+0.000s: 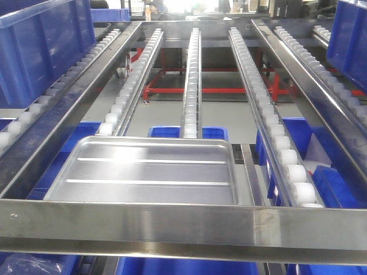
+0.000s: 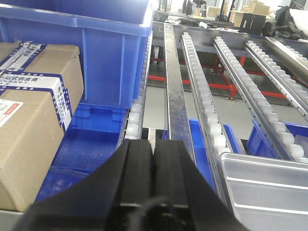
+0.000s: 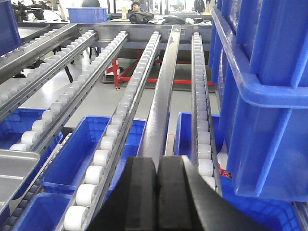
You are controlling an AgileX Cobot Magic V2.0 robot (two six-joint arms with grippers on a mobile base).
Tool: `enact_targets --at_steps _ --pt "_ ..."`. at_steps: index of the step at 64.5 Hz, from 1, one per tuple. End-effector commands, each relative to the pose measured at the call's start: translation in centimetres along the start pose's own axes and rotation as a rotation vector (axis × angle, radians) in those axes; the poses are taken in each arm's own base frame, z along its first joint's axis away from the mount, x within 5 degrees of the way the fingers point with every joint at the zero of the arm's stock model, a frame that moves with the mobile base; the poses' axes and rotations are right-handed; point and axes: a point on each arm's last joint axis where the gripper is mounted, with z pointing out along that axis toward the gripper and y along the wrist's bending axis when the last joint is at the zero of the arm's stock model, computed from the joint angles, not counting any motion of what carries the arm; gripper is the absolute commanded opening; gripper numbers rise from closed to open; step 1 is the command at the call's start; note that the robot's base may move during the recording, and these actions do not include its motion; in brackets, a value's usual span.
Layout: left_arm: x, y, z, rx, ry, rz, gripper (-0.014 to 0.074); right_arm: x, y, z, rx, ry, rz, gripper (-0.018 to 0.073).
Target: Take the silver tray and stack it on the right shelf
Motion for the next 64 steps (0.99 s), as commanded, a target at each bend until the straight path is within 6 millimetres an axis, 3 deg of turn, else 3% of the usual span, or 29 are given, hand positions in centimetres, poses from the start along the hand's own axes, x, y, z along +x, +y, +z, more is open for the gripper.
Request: enact_targets --at_steps 1,49,57,64 --pt "-0.3 0.1 -0.1 -0.005 -0.082 -0.009 -0.0092 -1.5 0.0 -0.3 -0.003 -0.122 -0.019 0.0048" --pt "-0.4 0.1 -0.1 -0.006 -0.1 -0.009 -0.0092 -1.9 0.0 -0.3 -0.003 -0.162 -0.018 0.0048" --pt "-1.7 0.2 -0.3 -0.013 -0.228 -0.011 -0.0092 -3.1 0.1 -0.6 -0.003 -0.3 -0.017 0.0048" --pt "-4.5 -0.1 -0.7 -0.008 -0.316 0.0 -0.0092 -5.7 0.1 -1.4 -0.005 -0.441 -0.016 0.0048"
